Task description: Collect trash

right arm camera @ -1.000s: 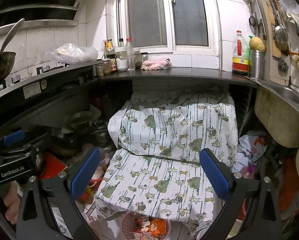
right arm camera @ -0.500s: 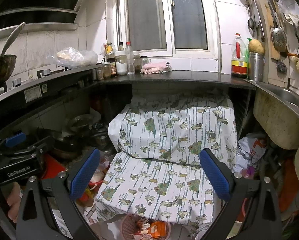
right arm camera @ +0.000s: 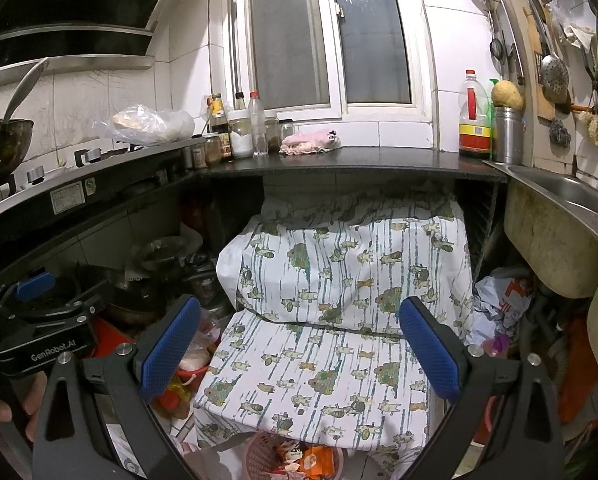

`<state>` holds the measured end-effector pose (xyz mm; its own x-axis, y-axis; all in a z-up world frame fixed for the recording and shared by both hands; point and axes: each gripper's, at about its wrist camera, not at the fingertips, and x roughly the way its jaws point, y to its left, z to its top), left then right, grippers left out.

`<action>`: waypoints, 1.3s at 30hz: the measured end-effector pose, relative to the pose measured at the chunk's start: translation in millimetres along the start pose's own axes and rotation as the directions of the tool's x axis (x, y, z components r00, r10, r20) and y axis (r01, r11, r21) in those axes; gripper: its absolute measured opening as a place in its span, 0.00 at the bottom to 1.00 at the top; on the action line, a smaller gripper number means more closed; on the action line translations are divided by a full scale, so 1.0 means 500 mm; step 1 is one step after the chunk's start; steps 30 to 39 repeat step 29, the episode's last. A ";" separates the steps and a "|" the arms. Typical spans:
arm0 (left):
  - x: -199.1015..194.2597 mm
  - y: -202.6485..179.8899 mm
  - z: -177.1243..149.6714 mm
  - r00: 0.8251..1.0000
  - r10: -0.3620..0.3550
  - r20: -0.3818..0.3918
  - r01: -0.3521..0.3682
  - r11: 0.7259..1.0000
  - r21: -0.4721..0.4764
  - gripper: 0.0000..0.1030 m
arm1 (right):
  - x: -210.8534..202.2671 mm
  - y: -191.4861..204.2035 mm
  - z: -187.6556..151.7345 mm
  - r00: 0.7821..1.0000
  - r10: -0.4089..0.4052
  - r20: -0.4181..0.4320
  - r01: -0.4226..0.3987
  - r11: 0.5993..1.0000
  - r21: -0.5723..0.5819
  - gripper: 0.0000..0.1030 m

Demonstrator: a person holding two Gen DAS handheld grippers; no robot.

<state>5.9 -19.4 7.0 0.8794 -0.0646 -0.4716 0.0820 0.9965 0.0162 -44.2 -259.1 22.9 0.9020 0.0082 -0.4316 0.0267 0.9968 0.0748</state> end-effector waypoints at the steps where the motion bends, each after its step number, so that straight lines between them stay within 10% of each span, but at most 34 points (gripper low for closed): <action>1: -0.001 -0.001 0.000 1.000 0.002 0.000 -0.002 1.000 -0.001 1.00 | 0.000 -0.001 0.001 1.000 0.000 0.000 0.000 1.000 -0.001 0.96; 39: 0.051 0.003 -0.009 0.999 -0.021 -0.049 0.022 1.000 0.014 1.00 | -0.006 0.000 0.007 1.000 -0.021 0.010 0.021 1.000 -0.015 0.97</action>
